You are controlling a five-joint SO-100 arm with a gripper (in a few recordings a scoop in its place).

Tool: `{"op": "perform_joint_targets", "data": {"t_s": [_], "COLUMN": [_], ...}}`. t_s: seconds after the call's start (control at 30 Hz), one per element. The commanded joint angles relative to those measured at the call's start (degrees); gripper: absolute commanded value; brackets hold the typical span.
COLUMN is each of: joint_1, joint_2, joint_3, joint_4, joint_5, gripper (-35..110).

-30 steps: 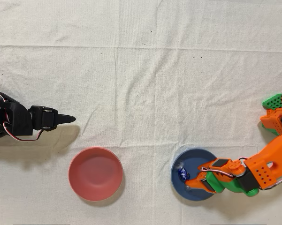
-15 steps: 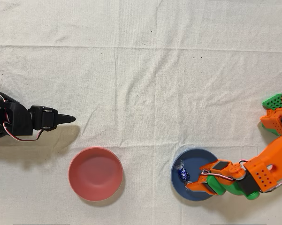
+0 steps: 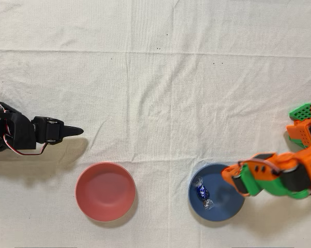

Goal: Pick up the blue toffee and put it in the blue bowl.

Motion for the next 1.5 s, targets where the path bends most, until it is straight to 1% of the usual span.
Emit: {"op": "perform_joint_targets", "data": {"t_s": [0.0, 0.13, 0.3, 0.37, 0.6, 0.8, 0.87, 0.9, 1.07, 1.27, 1.47], "joint_1": [4.5, 9.2, 15.2, 16.7, 20.9, 20.9, 20.6, 20.7, 22.1, 22.7, 22.6], "joint_2": [13.4, 24.7, 41.7, 48.0, 63.9, 77.9, 80.7, 81.9, 85.8, 87.2, 87.2], "joint_3": [0.5, 9.7, 25.0, 30.8, 44.2, 55.2, 58.2, 59.7, 65.5, 70.8, 77.9], "joint_4": [-2.2, -9.2, -19.3, -20.4, -17.2, -13.8, -13.4, -12.9, -12.3, -12.7, -17.2], "joint_5": [-0.9, -5.5, -12.8, -14.4, -8.0, -5.4, -3.7, -0.6, 5.4, 7.8, 8.3], "gripper": [0, 0, 0, 0, 0, 0, 0, 0, 0, 0, 0]}}
